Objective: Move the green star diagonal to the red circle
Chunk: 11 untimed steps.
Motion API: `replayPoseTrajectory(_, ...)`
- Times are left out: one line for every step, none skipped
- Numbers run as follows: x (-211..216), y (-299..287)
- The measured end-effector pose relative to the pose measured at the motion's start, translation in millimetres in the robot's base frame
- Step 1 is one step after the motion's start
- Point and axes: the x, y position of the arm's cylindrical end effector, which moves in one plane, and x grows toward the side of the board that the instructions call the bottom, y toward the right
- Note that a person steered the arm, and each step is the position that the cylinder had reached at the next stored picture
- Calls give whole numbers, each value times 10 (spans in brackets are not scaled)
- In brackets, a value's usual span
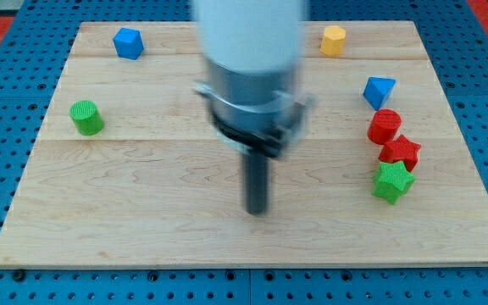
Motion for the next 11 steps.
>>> replayPoseTrajectory(248, 1103)
replayPoseTrajectory(98, 1468)
replayPoseTrajectory(27, 1556)
replayPoseTrajectory(-10, 1832)
replayPoseTrajectory(-228, 1798)
replayPoseTrajectory(-571, 1247)
replayPoseTrajectory(-375, 878)
replayPoseTrajectory(-390, 519)
replayPoseTrajectory(-999, 227)
replayPoseTrajectory(-1429, 479)
replayPoseTrajectory(-928, 157)
